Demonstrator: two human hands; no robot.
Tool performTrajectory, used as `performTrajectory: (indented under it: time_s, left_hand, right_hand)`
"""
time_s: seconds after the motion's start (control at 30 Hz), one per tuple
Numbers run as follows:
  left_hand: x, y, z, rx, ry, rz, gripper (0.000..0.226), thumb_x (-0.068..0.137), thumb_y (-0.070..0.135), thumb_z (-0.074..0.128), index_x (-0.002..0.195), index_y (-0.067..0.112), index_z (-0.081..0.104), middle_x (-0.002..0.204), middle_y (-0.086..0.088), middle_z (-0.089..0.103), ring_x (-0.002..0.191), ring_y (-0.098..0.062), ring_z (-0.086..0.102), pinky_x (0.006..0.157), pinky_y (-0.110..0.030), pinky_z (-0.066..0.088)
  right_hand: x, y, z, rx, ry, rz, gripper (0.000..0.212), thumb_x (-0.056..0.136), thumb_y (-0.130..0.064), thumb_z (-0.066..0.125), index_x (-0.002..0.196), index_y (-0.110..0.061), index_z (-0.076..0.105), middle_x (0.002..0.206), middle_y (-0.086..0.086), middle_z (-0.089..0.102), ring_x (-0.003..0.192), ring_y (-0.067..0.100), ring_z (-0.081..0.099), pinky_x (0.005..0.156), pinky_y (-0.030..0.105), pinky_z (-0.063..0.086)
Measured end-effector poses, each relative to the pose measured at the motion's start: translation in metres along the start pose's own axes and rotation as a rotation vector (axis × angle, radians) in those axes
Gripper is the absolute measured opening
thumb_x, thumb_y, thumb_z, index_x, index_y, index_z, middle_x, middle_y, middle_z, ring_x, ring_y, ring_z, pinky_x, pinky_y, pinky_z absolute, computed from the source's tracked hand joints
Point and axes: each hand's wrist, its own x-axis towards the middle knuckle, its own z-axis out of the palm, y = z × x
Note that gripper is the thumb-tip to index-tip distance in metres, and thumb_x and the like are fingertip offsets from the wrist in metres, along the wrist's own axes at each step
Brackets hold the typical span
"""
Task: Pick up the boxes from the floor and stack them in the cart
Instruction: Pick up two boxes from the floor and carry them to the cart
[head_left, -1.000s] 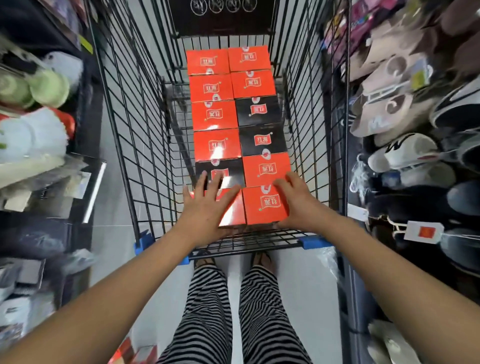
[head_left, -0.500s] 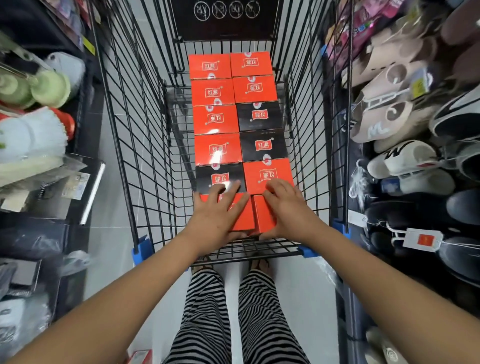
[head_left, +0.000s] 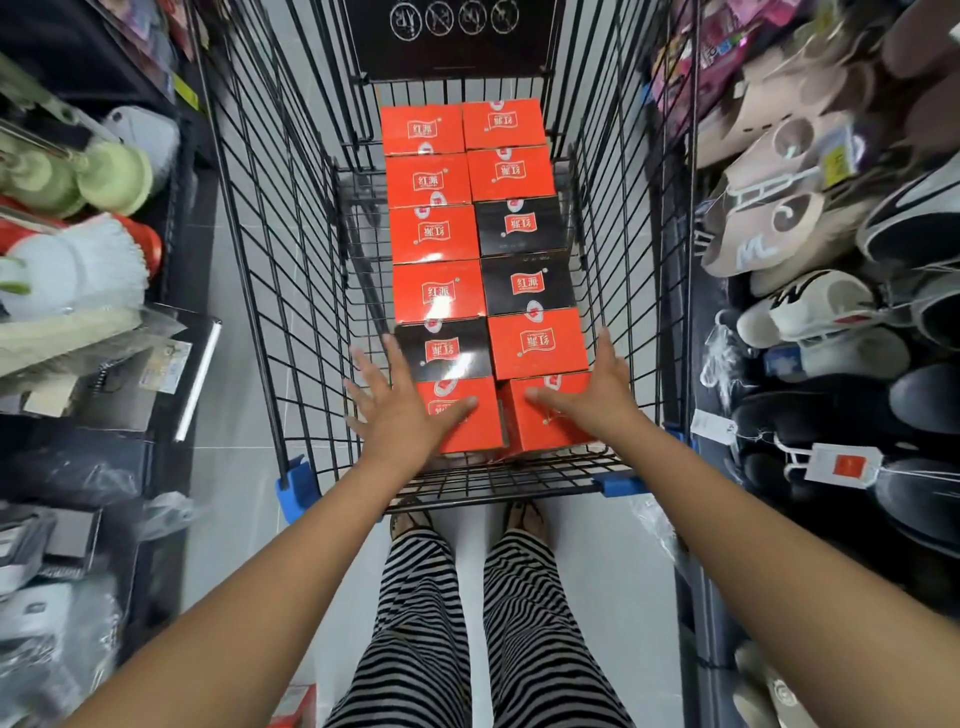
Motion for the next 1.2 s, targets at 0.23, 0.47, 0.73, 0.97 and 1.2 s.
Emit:
performTrajectory:
  time_s: [0.23, 0.47, 0.73, 0.97, 1.2]
  left_hand:
    - [0.015, -0.009, 0.008, -0.556, -0.109, -0.210, 0.144, 0.052, 0.043, 0.091, 0.150, 0.033, -0.015, 0.154, -0.004, 0.031, 0.133, -0.027, 0.042, 0.106, -0.035, 0.038]
    - [0.013, -0.015, 0.013, -0.501, -0.106, -0.032, 0.130, 0.065, 0.038, 0.086, 0.152, 0.033, -0.010, 0.143, 0.014, 0.036, 0.127, -0.010, 0.040, 0.099, -0.023, 0.034]
    - [0.016, -0.022, 0.011, -0.403, -0.118, 0.044, 0.129, 0.065, 0.031, 0.087, 0.151, 0.038, -0.009, 0.145, 0.009, 0.042, 0.124, -0.008, 0.044, 0.095, -0.020, 0.036]
    - [0.024, -0.028, 0.013, -0.416, -0.130, -0.009, 0.136, 0.058, 0.045, 0.086, 0.146, 0.046, -0.017, 0.148, 0.004, 0.042, 0.131, -0.023, 0.045, 0.107, -0.039, 0.039]
    - [0.029, -0.027, 0.027, -0.547, -0.160, -0.024, 0.134, 0.061, 0.041, 0.088, 0.146, 0.044, -0.016, 0.149, 0.005, 0.041, 0.130, -0.020, 0.047, 0.102, -0.038, 0.044]
  right_hand:
    - [0.008, 0.009, 0.000, 0.225, -0.133, 0.142, 0.058, 0.059, -0.033, 0.091, 0.108, -0.019, 0.064, 0.107, 0.000, 0.070, 0.088, 0.014, 0.065, 0.069, 0.027, 0.052]
    - [0.000, 0.013, 0.002, 0.193, -0.002, 0.013, 0.096, 0.056, -0.029, 0.093, 0.137, -0.026, 0.042, 0.117, -0.005, 0.064, 0.106, 0.018, 0.062, 0.093, 0.034, 0.050]
    - [0.002, 0.003, 0.007, -0.189, -0.190, -0.068, 0.126, 0.065, -0.042, 0.086, 0.142, -0.058, -0.012, 0.142, 0.017, 0.027, 0.131, 0.034, 0.039, 0.106, 0.040, 0.036]
    - [0.012, 0.014, 0.004, -0.195, -0.219, -0.124, 0.126, 0.065, -0.046, 0.085, 0.140, -0.061, -0.015, 0.140, 0.016, 0.031, 0.127, 0.032, 0.043, 0.105, 0.041, 0.039]
    - [0.017, 0.019, 0.004, -0.174, -0.200, -0.119, 0.128, 0.062, -0.044, 0.087, 0.138, -0.064, -0.014, 0.139, 0.014, 0.030, 0.124, 0.030, 0.046, 0.105, 0.043, 0.042]
